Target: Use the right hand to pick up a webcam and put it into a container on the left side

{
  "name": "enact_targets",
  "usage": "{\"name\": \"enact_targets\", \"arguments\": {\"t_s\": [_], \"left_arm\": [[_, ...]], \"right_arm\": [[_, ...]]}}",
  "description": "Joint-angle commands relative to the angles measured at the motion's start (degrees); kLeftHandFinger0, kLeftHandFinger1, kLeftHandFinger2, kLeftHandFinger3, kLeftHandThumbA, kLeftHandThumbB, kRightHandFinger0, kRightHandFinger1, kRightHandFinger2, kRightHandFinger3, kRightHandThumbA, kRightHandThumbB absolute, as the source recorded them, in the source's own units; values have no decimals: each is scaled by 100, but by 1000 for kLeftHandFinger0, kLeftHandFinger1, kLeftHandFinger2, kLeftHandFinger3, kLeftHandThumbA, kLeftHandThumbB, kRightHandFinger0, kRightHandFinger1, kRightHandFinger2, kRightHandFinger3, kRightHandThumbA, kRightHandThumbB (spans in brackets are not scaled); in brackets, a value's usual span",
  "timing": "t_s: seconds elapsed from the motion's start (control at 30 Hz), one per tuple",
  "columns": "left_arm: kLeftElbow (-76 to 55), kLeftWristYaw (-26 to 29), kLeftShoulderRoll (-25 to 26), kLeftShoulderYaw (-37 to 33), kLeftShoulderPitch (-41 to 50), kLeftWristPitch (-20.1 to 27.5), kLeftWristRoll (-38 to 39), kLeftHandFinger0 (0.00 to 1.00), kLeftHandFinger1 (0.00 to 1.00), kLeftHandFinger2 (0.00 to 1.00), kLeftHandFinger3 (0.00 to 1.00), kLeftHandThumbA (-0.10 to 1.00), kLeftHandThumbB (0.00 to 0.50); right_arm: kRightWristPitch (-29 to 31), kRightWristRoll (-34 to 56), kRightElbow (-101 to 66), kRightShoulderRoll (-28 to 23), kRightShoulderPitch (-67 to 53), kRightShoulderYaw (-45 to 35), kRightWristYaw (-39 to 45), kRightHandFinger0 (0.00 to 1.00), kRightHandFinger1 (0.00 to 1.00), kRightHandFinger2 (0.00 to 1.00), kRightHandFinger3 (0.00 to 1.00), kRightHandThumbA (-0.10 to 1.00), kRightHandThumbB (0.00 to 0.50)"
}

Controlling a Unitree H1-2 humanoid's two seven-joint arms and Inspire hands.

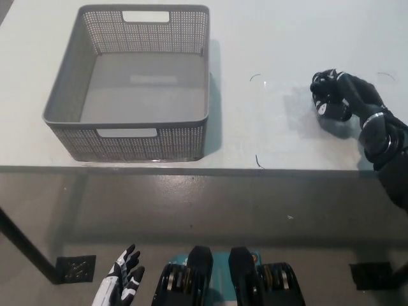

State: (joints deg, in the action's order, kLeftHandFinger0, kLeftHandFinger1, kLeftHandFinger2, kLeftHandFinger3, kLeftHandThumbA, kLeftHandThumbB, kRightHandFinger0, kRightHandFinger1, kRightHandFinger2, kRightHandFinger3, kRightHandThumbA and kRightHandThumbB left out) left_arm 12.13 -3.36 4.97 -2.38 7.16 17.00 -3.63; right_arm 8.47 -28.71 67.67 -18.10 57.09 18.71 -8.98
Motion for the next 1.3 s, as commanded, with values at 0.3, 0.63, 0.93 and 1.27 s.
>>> {"name": "enact_targets", "arguments": {"t_s": [0.3,0.63,0.93,1.27], "left_arm": [[-99,61,45,36,-30,97,-54,1000,1000,1000,1000,785,4],[-114,64,28,18,-46,71,-89,1000,1000,1000,1000,767,15],[-62,59,25,-34,-36,117,-212,1000,1000,1000,1000,805,3],[-74,32,13,-62,-41,97,-227,1000,1000,1000,1000,774,11]], "right_arm": [[-207,130,-2060,-98,954,-563,-44,9,464,838,985,-100,148],[-740,166,-3179,593,1382,-496,418,0,392,790,935,-100,154],[-715,29,-2892,1586,1668,-268,254,0,228,621,762,-100,192],[-517,-141,-1987,2350,1902,56,8,0,275,717,826,-100,182]]}}
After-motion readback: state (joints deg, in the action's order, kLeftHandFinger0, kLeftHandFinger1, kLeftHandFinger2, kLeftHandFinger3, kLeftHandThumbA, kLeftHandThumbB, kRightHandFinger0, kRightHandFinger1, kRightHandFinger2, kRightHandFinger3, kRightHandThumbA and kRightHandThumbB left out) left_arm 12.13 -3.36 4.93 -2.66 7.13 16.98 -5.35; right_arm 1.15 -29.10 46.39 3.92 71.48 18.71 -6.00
